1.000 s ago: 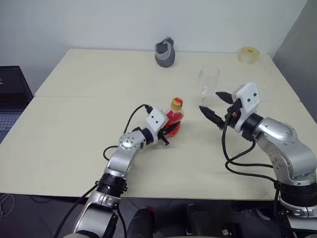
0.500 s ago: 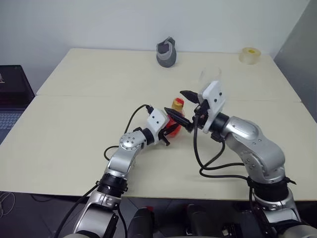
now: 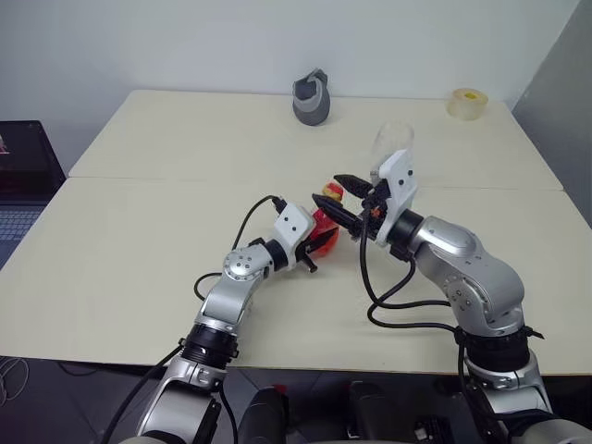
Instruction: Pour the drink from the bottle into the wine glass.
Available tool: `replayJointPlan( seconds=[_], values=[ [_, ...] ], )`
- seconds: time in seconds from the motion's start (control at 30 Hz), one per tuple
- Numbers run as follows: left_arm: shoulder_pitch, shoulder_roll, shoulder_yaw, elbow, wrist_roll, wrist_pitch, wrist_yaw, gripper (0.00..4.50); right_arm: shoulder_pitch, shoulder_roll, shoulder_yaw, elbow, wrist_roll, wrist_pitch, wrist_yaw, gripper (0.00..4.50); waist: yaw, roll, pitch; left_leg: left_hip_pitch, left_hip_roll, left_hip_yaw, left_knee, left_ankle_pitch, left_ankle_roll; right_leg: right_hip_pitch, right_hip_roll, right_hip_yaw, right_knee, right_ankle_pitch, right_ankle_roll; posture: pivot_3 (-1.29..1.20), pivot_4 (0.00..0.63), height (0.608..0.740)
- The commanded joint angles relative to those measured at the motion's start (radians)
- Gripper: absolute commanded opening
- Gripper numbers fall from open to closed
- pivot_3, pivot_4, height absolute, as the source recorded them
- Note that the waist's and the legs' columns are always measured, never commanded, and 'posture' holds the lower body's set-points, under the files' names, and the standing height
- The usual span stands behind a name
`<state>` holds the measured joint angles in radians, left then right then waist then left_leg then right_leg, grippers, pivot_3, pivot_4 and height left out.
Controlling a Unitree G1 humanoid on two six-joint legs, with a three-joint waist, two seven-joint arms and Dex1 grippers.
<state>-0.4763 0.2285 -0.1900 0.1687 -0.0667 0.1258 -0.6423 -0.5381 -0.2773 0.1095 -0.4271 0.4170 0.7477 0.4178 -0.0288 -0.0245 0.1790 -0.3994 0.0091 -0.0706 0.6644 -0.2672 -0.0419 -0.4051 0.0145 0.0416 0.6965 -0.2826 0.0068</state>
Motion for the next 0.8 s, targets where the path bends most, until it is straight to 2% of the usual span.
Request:
replayJointPlan(
  seconds=[0.03,0.07,0.3,0.5,0.67,0.8],
  values=[
    [-0.009,-0.007,0.004,-0.050,-0.006,-0.020,0.007,0.73,-0.013,-0.006,0.011,-0.045,0.017,-0.004,0.024,1.28,0.000,0.000,0.000,0.000,0.000,0.000,0.000,0.000,0.000,0.000,0.000,0.000,0.000,0.000,0.000,0.00,0.150,0.740],
    [-0.009,-0.007,0.004,-0.050,-0.005,-0.020,0.008,0.73,-0.013,-0.013,0.020,-0.047,0.009,-0.010,0.030,1.14,0.000,0.000,0.000,0.000,0.000,0.000,0.000,0.000,0.000,0.000,0.000,0.000,0.000,0.000,0.000,0.00,0.150,0.740],
    [-0.007,-0.007,0.006,-0.052,-0.004,-0.020,0.010,0.72,-0.012,-0.022,0.036,-0.045,-0.014,-0.052,0.041,1.14,0.000,0.000,0.000,0.000,0.000,0.000,0.000,0.000,0.000,0.000,0.000,0.000,0.000,0.000,0.000,0.00,0.150,0.740],
    [0.002,-0.003,0.012,-0.063,-0.016,-0.016,0.002,0.72,-0.011,-0.021,-0.074,-0.061,0.089,-0.049,0.074,1.14,0.000,0.000,0.000,0.000,0.000,0.000,0.000,0.000,0.000,0.000,0.000,0.000,0.000,0.000,0.000,0.00,0.150,0.740],
    [0.003,0.000,0.024,-0.065,-0.029,-0.004,0.001,0.72,0.033,-0.082,-0.153,-0.090,0.152,-0.042,0.110,1.14,0.000,0.000,0.000,0.000,0.000,0.000,0.000,0.000,0.000,0.000,0.000,0.000,0.000,0.000,0.000,0.00,0.150,0.740],
    [0.004,-0.001,0.028,-0.071,-0.049,0.003,-0.011,0.72,0.126,-0.167,-0.191,-0.085,0.100,-0.076,0.112,1.14,0.002,0.000,0.000,0.000,0.000,0.000,0.000,0.000,0.000,0.000,0.000,0.000,0.000,0.000,0.000,0.00,0.150,0.740]
  ],
)
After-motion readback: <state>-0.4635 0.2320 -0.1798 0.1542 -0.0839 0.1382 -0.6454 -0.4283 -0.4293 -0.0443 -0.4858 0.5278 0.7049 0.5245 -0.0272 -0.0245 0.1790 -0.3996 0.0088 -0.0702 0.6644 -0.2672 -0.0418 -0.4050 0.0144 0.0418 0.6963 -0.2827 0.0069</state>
